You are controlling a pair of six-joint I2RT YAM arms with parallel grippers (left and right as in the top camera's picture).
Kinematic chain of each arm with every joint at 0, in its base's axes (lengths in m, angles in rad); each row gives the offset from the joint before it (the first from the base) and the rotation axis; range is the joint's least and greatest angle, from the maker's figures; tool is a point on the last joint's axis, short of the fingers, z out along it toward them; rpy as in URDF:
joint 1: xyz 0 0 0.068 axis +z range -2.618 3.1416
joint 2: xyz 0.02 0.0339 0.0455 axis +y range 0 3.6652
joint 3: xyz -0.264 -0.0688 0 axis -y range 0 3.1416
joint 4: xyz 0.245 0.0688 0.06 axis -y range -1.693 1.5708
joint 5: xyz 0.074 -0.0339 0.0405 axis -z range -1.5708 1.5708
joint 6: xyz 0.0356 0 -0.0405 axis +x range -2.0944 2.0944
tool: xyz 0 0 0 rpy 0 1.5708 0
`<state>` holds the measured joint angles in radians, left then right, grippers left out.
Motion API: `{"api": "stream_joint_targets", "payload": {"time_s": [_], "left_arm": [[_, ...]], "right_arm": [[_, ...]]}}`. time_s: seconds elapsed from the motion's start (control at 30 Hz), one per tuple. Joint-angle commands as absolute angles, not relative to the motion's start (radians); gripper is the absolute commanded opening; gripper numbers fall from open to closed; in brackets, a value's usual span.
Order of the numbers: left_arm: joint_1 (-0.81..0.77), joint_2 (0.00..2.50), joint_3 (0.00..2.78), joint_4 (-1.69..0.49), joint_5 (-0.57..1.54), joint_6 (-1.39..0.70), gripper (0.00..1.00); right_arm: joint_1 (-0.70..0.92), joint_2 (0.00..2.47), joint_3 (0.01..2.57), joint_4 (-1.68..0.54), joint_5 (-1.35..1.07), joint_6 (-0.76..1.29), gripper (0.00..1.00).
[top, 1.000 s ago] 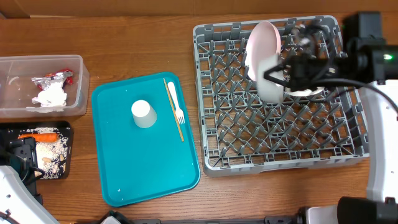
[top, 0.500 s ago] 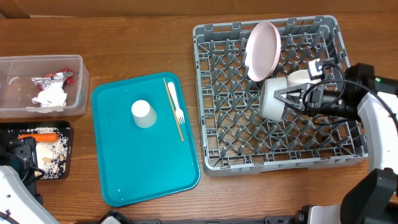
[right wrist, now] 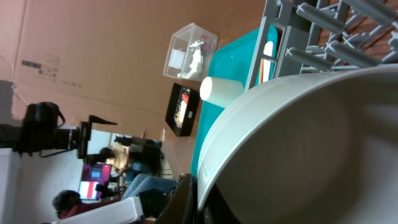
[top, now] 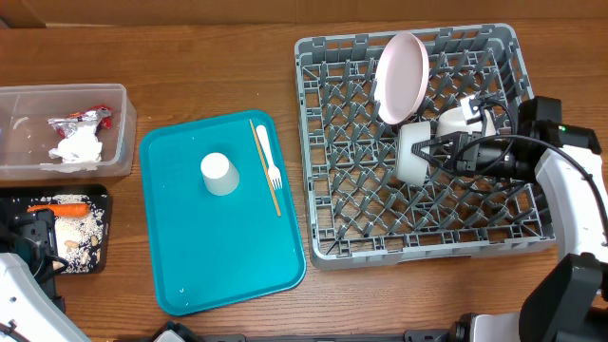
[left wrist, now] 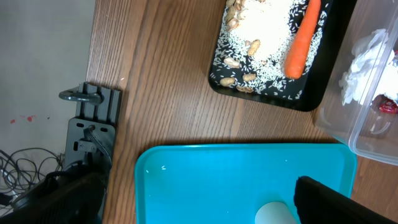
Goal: Sort waste into correct bins and load items into the dishwasher rack
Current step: 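Lower the white bowl into the rack and open the right gripper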
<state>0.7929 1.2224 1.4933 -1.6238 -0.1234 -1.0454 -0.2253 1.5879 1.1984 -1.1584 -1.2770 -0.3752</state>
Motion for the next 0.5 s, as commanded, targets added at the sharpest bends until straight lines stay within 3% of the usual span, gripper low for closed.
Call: {"api": "stream_joint_targets", "payload": {"time_s": [0.0,0.47], "left_arm": [[0.798,1.224,1.507,-1.623,-0.122,-1.062,1.0],[0.798,1.224,1.507,-1.623,-0.122,-1.062,1.0]], "right_arm": [[-0.189,1.59,1.194,-1.121,-1.274,-0.32,0.04],[-0.115,1.725,1.194,-1.007,-1.318,-0.253,0.04]]}}
